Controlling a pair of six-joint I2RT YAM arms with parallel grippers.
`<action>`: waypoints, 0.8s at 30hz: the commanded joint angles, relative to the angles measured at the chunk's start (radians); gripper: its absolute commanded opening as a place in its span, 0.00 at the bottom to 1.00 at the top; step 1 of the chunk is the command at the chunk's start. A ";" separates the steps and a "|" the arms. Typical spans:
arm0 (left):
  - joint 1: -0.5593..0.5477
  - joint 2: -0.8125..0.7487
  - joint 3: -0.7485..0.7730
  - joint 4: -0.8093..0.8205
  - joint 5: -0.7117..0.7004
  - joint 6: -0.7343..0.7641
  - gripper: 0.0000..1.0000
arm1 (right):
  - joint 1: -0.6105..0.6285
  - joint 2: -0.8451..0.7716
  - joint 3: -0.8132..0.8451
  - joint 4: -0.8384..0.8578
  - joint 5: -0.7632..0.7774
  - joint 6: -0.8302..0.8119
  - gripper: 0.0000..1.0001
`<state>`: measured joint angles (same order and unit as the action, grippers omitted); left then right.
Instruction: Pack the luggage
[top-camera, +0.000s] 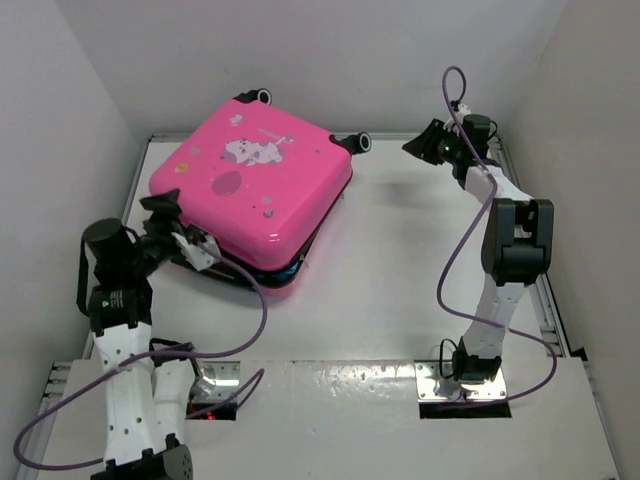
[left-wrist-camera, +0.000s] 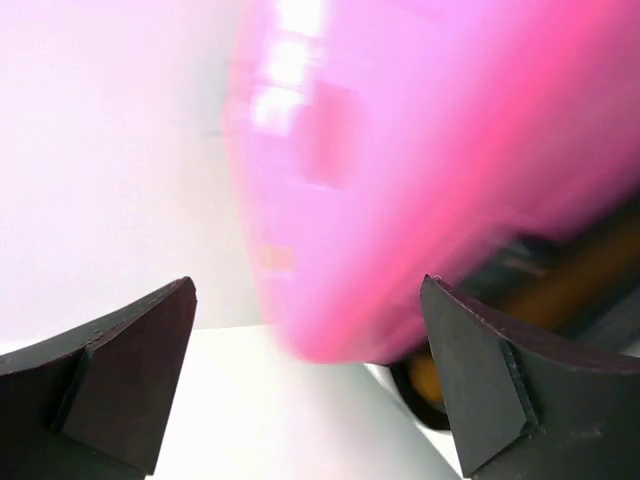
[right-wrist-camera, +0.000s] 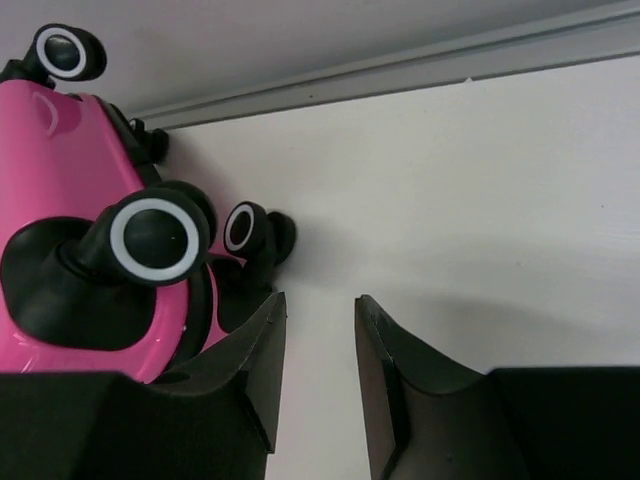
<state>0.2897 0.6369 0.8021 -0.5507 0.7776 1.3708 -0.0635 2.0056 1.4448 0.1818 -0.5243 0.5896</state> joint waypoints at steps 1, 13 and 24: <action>0.006 0.029 0.143 0.218 0.020 -0.459 1.00 | 0.017 0.007 0.051 -0.048 0.007 0.020 0.34; 0.034 1.201 1.294 -0.064 -0.664 -1.260 0.39 | 0.021 -0.002 0.063 -0.179 -0.019 -0.063 0.32; -0.015 1.701 1.543 0.026 -0.510 -1.237 0.34 | 0.137 -0.057 0.063 -0.386 -0.092 -0.229 0.31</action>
<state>0.2806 2.3791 2.3135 -0.6014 0.1623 0.1833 0.0132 2.0151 1.4624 -0.1444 -0.5728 0.4358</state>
